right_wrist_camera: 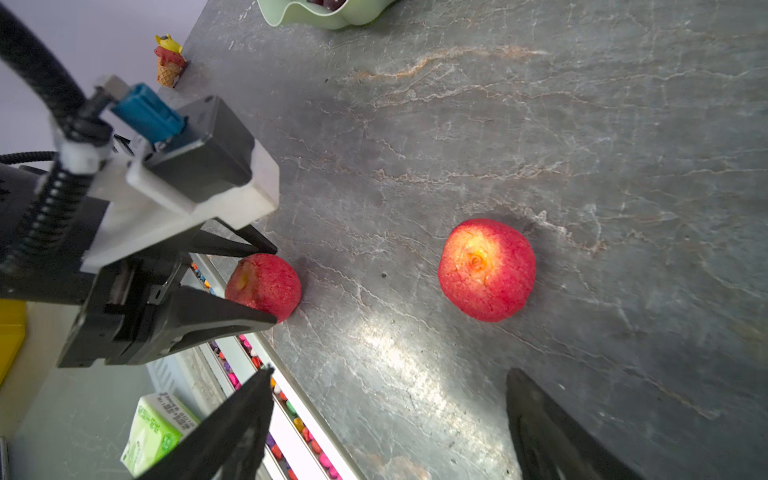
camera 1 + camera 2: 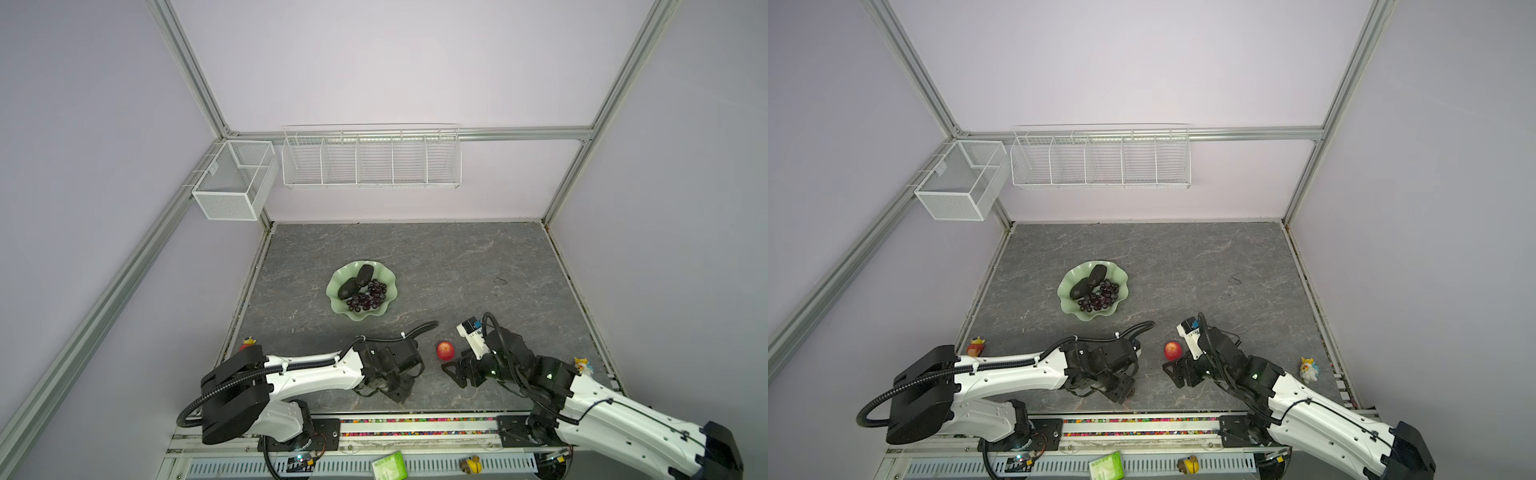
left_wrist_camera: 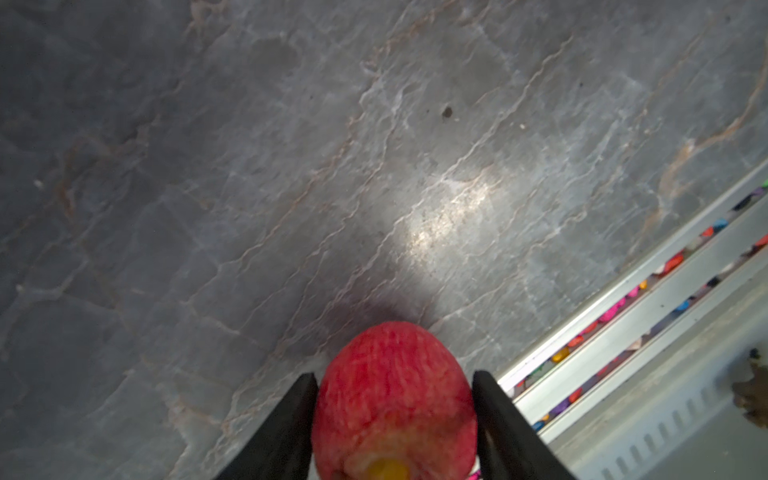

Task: Place and organize the fake fruits in the fruit bowl
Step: 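Move the left gripper to the red apple nearest the robot and grasp it, then carry the apple with the left gripper into the bowl and release it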

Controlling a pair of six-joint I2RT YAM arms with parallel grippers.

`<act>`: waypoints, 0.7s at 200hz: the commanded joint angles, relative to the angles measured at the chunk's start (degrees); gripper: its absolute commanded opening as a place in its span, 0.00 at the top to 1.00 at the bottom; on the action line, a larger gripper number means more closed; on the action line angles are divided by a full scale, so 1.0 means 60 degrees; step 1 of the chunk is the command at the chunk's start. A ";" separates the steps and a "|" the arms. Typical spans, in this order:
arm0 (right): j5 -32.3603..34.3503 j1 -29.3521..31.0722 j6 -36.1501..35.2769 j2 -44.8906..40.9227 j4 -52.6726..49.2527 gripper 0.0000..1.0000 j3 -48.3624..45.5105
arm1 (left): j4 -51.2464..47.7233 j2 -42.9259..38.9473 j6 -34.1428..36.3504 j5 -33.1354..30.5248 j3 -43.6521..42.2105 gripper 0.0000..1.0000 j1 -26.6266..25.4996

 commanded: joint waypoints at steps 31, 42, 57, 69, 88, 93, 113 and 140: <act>0.0101 0.0084 0.0019 0.0160 -0.0054 0.12 0.0174 | -0.0387 -0.0428 0.0239 -0.0056 0.0384 0.66 0.0063; 0.0226 0.0079 0.0037 0.0138 0.0107 0.12 0.0113 | -0.0830 -0.0682 0.0425 -0.0320 0.0742 0.66 0.0197; 0.0404 0.0088 0.0004 0.0199 0.0423 0.12 0.0145 | -0.1370 -0.1166 0.0699 -0.0786 0.1190 0.66 0.0577; 0.0451 0.0077 -0.0164 0.0441 0.0673 0.11 0.0368 | -0.1655 -0.1678 0.0906 -0.1112 0.1430 0.66 0.1045; 0.0299 0.0082 -0.0695 0.1210 0.0930 0.11 0.1074 | -0.1556 -0.2558 0.1432 -0.1495 0.1587 0.66 0.1975; 0.0212 0.0085 -0.0871 0.1472 0.1016 0.12 0.1290 | -0.1432 -0.2771 0.1581 -0.1643 0.1602 0.66 0.2270; -0.0205 0.0084 -0.1539 0.2639 0.1717 0.11 0.2015 | -0.1009 -0.3238 0.2158 -0.2154 0.1885 0.66 0.3656; -0.0865 0.0077 -0.1834 0.4188 0.3276 0.11 0.2540 | -0.0604 -0.2916 0.2827 -0.2530 0.2333 0.66 0.5537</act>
